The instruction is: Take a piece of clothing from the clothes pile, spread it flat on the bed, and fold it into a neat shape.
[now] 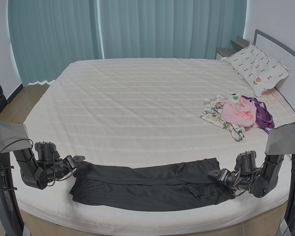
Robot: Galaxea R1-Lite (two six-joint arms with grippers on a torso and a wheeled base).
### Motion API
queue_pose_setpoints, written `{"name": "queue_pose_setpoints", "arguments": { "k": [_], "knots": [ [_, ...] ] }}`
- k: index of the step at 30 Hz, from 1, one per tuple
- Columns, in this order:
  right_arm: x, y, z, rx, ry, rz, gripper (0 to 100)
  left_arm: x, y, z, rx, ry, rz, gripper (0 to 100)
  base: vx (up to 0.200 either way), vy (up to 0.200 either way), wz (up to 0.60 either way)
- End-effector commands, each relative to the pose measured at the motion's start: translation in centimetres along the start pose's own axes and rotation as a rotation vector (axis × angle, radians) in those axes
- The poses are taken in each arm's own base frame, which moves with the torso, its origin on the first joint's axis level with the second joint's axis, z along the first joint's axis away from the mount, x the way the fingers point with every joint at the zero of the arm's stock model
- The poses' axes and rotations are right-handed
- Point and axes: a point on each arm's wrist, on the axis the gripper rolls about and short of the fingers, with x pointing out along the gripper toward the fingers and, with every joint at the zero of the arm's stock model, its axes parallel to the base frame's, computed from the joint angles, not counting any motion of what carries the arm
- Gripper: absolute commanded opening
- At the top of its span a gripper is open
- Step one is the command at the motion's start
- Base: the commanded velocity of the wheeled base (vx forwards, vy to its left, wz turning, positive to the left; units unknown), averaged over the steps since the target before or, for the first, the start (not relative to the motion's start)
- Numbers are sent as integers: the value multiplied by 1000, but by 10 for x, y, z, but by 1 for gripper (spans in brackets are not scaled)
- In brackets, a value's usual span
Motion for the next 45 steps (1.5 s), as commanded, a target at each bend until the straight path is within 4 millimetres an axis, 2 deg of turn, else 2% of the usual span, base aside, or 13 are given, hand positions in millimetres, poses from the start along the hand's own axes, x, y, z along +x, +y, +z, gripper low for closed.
{"name": "queue_pose_setpoints", "arguments": {
  "k": [1, 5, 10, 11, 15, 27, 44, 45],
  "knots": [
    [-1, -1, -4, -5, 16, -4, 100, -6, -3, -7, 97, 29, -7, 100, 0, 0, 0],
    [-1, 1, -6, -10, 21, -1, 100, -1, 1, -12, 205, 60, 9, 100, 0, 0, 0],
    [-2, 1, -6, -10, 21, -3, 100, -2, 0, -20, 244, 91, 9, 100, 0, 0, 0],
    [-2, 1, -6, -10, 21, -3, 100, 1, 2, -27, 266, 113, 15, 100, 0, 0, 0],
    [-3, 1, -9, -17, 30, -4, 100, 5, 8, -32, 340, 124, 55, 100, 0, 0, 0],
    [-5, 2, -11, -22, 7, 22, 100, 15, 10, -38, 405, 137, 72, 100, 0, 0, 0],
    [-4, 1, -12, -24, 1, 25, 100, 27, -1, -41, 428, 162, 51, 100, 0, 0, 0],
    [-4, 1, -12, -25, 2, 26, 100, 27, -1, -42, 426, 168, 54, 0, 0, 0, 0]
  ]
}}
